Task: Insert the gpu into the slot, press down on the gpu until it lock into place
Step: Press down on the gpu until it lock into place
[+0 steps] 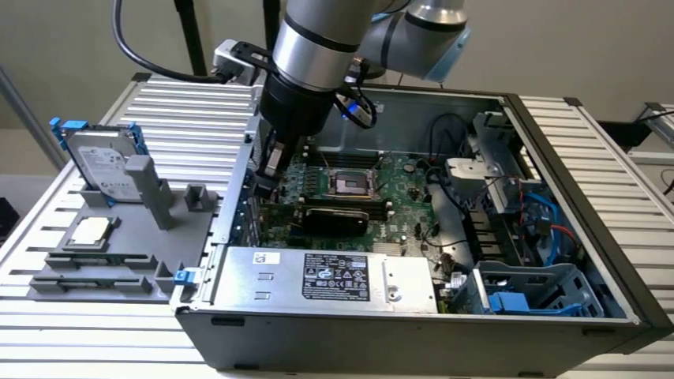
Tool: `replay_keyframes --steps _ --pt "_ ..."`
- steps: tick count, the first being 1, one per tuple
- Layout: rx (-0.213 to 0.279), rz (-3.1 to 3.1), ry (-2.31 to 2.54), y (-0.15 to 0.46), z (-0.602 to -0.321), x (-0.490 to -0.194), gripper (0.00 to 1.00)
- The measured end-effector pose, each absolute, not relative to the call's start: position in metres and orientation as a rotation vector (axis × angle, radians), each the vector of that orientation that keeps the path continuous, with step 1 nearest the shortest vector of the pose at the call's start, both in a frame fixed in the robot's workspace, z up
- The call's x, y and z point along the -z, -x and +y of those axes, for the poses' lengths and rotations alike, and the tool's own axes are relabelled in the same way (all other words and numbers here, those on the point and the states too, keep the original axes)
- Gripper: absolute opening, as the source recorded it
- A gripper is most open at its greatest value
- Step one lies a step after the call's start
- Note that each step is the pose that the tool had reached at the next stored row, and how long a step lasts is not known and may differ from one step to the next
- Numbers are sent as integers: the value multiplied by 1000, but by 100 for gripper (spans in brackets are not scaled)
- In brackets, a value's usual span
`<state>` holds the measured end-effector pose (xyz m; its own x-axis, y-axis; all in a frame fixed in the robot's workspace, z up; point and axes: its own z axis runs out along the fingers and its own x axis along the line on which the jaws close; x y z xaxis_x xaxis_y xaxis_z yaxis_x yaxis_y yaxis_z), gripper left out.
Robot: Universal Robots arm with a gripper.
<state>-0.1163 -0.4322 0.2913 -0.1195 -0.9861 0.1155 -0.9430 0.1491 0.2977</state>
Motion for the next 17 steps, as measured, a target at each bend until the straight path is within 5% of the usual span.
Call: replay_keyframes --steps 17 --pt "220 -2174 -1836 116 -432 -291 11"
